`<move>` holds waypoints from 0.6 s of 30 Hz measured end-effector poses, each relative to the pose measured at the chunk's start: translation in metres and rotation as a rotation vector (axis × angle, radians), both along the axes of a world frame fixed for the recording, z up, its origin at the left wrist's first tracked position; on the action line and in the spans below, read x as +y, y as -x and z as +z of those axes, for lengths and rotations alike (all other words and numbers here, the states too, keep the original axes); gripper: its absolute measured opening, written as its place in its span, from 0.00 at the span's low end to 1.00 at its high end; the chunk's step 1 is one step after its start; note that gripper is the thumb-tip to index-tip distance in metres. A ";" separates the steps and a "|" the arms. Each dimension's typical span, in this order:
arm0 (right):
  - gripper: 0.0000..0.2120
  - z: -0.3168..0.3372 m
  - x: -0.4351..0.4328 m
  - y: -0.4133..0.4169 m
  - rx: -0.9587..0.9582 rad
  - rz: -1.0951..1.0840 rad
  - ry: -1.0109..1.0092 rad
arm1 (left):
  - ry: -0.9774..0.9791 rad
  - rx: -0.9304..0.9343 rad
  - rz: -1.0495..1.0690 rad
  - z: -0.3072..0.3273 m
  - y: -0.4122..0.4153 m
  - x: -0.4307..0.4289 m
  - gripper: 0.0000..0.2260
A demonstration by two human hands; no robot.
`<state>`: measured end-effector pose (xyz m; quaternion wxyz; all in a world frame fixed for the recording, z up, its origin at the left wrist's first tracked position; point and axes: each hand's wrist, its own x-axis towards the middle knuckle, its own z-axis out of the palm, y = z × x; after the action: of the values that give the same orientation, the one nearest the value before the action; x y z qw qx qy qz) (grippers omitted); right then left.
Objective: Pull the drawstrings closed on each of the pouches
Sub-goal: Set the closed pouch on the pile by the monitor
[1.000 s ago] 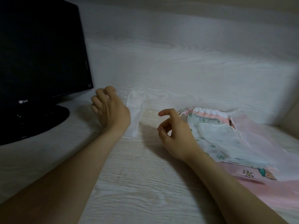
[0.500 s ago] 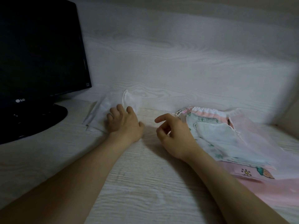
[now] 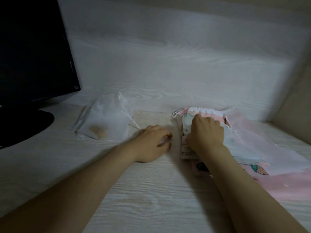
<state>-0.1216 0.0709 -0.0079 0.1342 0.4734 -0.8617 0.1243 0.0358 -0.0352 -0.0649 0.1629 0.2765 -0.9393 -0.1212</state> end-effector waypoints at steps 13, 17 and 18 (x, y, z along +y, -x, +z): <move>0.10 0.003 0.008 0.004 0.048 0.007 -0.061 | -0.075 -0.002 0.012 0.002 -0.002 0.001 0.32; 0.11 0.007 0.006 0.005 0.072 0.012 0.092 | -0.078 0.080 -0.001 0.003 -0.003 0.001 0.24; 0.11 0.008 0.004 0.005 0.083 0.033 0.140 | -0.075 0.122 -0.009 0.003 -0.004 0.002 0.22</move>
<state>-0.1267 0.0752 -0.0003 0.2005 0.4816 -0.8367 0.1669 0.0394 -0.0335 -0.0616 0.2086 0.2704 -0.9237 -0.1737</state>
